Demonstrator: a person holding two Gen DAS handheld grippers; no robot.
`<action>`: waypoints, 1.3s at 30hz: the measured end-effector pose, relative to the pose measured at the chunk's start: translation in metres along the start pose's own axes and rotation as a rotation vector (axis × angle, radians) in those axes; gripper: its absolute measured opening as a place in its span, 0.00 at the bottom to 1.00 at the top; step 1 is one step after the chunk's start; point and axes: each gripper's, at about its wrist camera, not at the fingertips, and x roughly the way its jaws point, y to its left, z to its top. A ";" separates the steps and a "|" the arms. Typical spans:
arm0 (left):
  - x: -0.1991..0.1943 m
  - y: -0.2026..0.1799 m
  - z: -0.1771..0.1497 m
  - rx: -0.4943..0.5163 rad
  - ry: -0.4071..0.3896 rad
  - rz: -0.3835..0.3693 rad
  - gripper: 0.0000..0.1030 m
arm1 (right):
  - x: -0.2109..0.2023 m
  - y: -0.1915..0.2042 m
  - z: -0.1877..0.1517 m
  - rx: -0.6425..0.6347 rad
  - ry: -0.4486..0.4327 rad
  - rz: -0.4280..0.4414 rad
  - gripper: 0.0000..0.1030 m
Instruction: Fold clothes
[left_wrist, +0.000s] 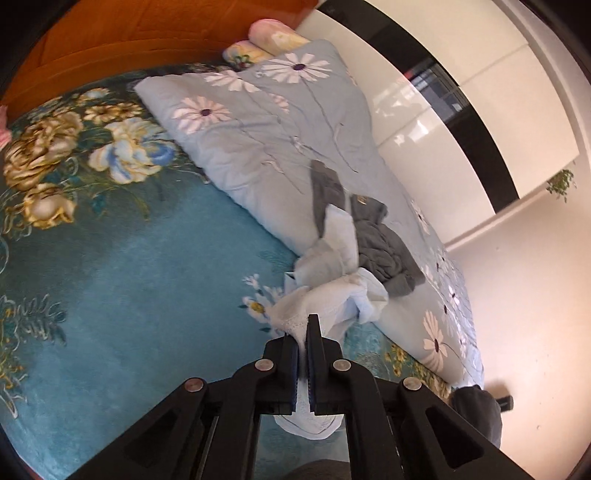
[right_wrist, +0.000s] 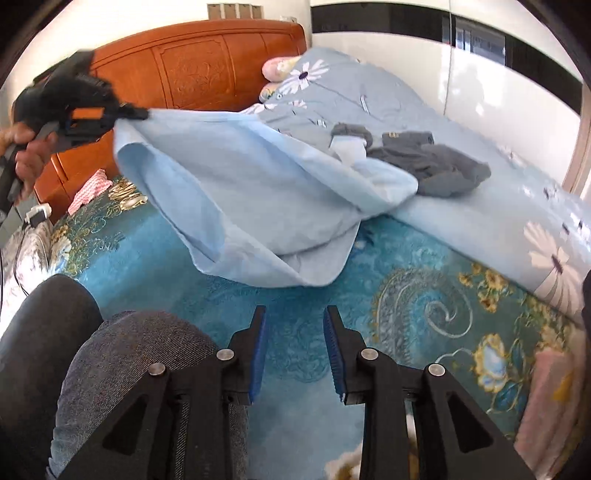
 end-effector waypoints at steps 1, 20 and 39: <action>-0.004 0.017 -0.002 -0.032 -0.005 0.012 0.03 | 0.007 -0.008 0.001 0.048 0.033 0.042 0.30; 0.014 0.162 -0.021 -0.278 0.049 0.037 0.04 | 0.229 -0.041 0.028 0.668 0.614 0.577 0.30; -0.110 0.012 0.069 -0.051 -0.288 -0.335 0.04 | -0.022 -0.079 0.195 0.569 -0.235 0.897 0.01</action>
